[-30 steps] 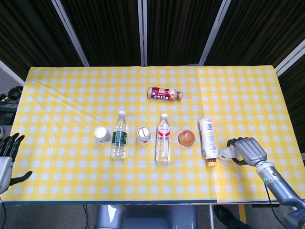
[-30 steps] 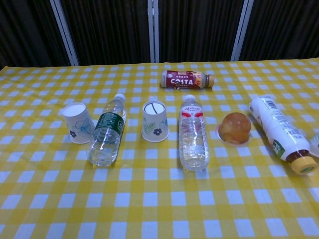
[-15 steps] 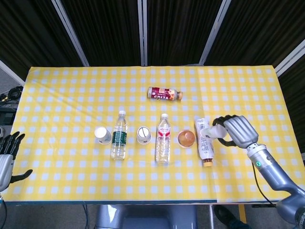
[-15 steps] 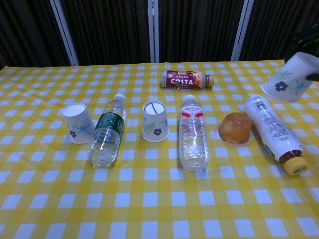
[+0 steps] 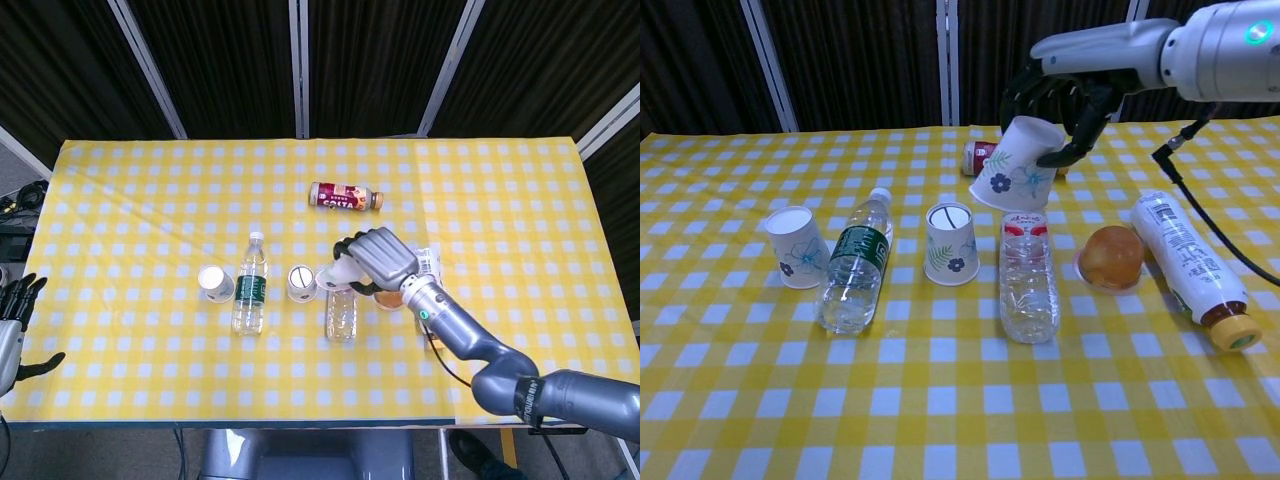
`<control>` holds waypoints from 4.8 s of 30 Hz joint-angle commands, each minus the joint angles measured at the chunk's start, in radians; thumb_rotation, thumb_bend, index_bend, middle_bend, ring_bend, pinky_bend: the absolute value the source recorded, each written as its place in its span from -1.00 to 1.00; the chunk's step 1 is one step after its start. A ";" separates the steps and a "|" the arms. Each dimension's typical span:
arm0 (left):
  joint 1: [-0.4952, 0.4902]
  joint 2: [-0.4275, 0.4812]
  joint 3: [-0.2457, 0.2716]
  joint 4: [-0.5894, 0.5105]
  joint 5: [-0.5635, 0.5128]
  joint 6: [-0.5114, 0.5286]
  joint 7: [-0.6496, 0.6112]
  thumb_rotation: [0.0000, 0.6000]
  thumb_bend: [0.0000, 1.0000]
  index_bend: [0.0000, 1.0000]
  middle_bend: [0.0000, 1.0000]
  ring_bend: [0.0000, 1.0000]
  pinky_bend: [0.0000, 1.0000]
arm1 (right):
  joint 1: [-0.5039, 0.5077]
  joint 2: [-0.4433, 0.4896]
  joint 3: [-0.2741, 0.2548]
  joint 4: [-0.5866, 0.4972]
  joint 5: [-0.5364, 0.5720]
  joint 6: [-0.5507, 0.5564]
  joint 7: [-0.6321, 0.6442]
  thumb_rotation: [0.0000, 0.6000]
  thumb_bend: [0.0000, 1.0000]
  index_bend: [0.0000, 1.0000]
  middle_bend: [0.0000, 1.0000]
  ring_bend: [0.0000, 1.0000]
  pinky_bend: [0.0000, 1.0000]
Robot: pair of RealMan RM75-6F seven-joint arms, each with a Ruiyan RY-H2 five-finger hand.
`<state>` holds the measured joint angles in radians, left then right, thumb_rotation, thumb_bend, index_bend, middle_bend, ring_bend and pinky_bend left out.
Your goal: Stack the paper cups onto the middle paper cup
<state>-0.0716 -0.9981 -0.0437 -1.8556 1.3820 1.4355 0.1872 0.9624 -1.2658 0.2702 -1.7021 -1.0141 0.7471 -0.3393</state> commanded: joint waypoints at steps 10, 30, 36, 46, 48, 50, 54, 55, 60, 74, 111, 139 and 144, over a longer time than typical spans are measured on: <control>-0.005 0.010 0.003 0.001 0.003 -0.010 -0.023 1.00 -1.00 -1.00 -1.00 -1.00 -1.00 | 0.152 -0.169 -0.021 0.047 0.191 0.098 -0.265 1.00 -0.30 -0.18 -0.10 -0.22 -0.07; -0.009 0.020 0.002 0.003 0.000 -0.014 -0.044 1.00 -1.00 -1.00 -1.00 -1.00 -1.00 | 0.203 -0.195 -0.075 0.043 0.227 0.158 -0.365 1.00 -1.00 -0.85 -0.88 -0.82 -0.75; -0.012 0.017 0.003 0.004 -0.005 -0.019 -0.039 1.00 -1.00 -1.00 -1.00 -1.00 -1.00 | 0.197 -0.179 -0.083 0.015 0.213 0.182 -0.367 1.00 -1.00 -0.86 -0.91 -0.88 -0.83; -0.023 0.002 -0.003 0.028 -0.007 -0.026 -0.039 1.00 -1.00 -1.00 -1.00 -1.00 -1.00 | 0.024 0.063 -0.173 -0.086 -0.065 0.268 -0.185 1.00 -1.00 -0.87 -0.97 -1.00 -1.00; -0.033 -0.003 -0.005 0.036 0.001 -0.035 -0.035 1.00 -1.00 -1.00 -1.00 -1.00 -1.00 | -0.049 0.127 -0.220 -0.058 -0.221 0.328 -0.088 1.00 -1.00 -0.90 -0.99 -1.00 -1.00; -0.050 -0.011 -0.010 0.048 0.010 -0.046 -0.015 1.00 -1.00 -1.00 -1.00 -1.00 -1.00 | -0.121 0.173 -0.268 -0.011 -0.353 0.407 0.004 1.00 -1.00 -0.96 -1.00 -1.00 -1.00; -0.106 -0.027 -0.034 0.060 0.011 -0.100 0.027 1.00 -1.00 -1.00 -1.00 -1.00 -1.00 | -0.246 0.235 -0.349 0.047 -0.455 0.503 0.112 1.00 -1.00 -1.00 -1.00 -1.00 -1.00; -0.120 -0.028 -0.038 0.059 0.015 -0.113 0.033 1.00 -1.00 -1.00 -1.00 -1.00 -1.00 | -0.279 0.243 -0.369 0.057 -0.462 0.521 0.133 1.00 -1.00 -1.00 -1.00 -1.00 -1.00; -0.184 -0.036 -0.057 0.054 0.038 -0.170 0.076 1.00 -1.00 -1.00 -1.00 -1.00 -1.00 | -0.408 0.228 -0.411 0.105 -0.474 0.616 0.233 1.00 -1.00 -1.00 -1.00 -1.00 -1.00; -0.445 -0.226 -0.093 0.296 0.063 -0.472 0.035 1.00 -0.94 -0.70 -0.82 -0.82 -0.89 | -0.611 0.088 -0.380 0.107 -0.462 0.796 0.179 1.00 -1.00 -1.00 -1.00 -1.00 -1.00; -0.604 -0.466 -0.119 0.505 -0.006 -0.488 -0.047 1.00 -0.50 0.00 -0.14 -0.07 0.07 | -0.686 0.081 -0.265 0.136 -0.504 0.727 0.173 1.00 -1.00 -1.00 -1.00 -1.00 -1.00; -0.837 -0.457 -0.252 0.242 -0.268 -0.574 0.166 1.00 -0.51 -0.05 -0.18 -0.07 0.07 | -0.720 0.116 -0.215 0.130 -0.509 0.719 0.243 1.00 -1.00 -1.00 -1.00 -1.00 -1.00; -0.861 -0.480 -0.247 0.254 -0.302 -0.560 0.205 1.00 -0.51 -0.06 -0.18 -0.07 0.07 | -0.723 0.122 -0.209 0.130 -0.510 0.716 0.258 1.00 -1.00 -1.00 -1.00 -1.00 -1.00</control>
<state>-0.9267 -1.4726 -0.2921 -1.6064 1.0854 0.8717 0.3866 0.2399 -1.1444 0.0615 -1.5722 -1.5241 1.4635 -0.0813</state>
